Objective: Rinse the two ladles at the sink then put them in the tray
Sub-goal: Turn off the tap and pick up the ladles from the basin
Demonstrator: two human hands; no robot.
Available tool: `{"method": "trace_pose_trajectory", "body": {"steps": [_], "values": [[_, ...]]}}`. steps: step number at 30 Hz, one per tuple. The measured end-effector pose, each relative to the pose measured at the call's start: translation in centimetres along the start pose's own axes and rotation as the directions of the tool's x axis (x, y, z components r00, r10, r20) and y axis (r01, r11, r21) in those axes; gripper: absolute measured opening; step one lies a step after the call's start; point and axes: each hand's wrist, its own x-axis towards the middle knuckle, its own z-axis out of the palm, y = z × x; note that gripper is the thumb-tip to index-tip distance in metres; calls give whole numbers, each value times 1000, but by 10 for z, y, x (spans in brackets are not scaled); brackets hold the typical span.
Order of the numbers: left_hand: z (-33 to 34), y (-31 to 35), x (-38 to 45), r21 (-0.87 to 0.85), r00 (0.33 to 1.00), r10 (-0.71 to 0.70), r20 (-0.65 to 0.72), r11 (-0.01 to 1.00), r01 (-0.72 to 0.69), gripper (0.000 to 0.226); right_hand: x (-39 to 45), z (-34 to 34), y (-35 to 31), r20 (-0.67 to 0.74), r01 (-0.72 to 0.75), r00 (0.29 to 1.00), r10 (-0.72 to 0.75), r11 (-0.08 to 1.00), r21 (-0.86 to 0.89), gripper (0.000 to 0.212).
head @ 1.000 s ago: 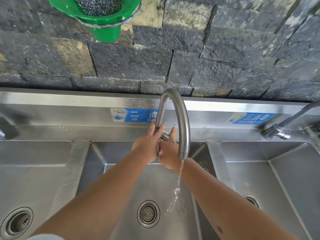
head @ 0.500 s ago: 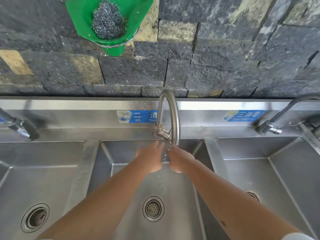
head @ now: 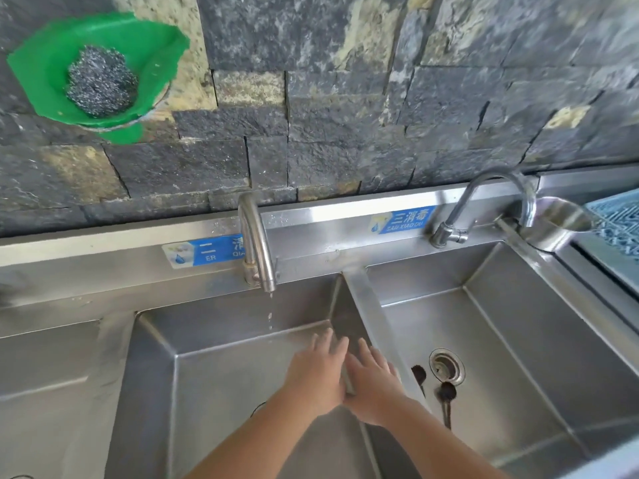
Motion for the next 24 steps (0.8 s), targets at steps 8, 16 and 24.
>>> {"method": "trace_pose_trajectory", "body": {"steps": [8, 16, 24], "values": [[30, 113, 57, -43, 992, 118, 53, 992, -115, 66, -15, -11, 124, 10, -135, 991, 134, 989, 60, 76], [90, 208, 117, -277, 971, 126, 202, 959, -67, 54, -3, 8, 240, 136, -251, 963, 231, 954, 161, 69], [174, 225, 175, -191, 891, -165, 422, 945, 265, 49, 46, 69, 318, 334, -483, 863, 378, 810, 332, 60]]}}
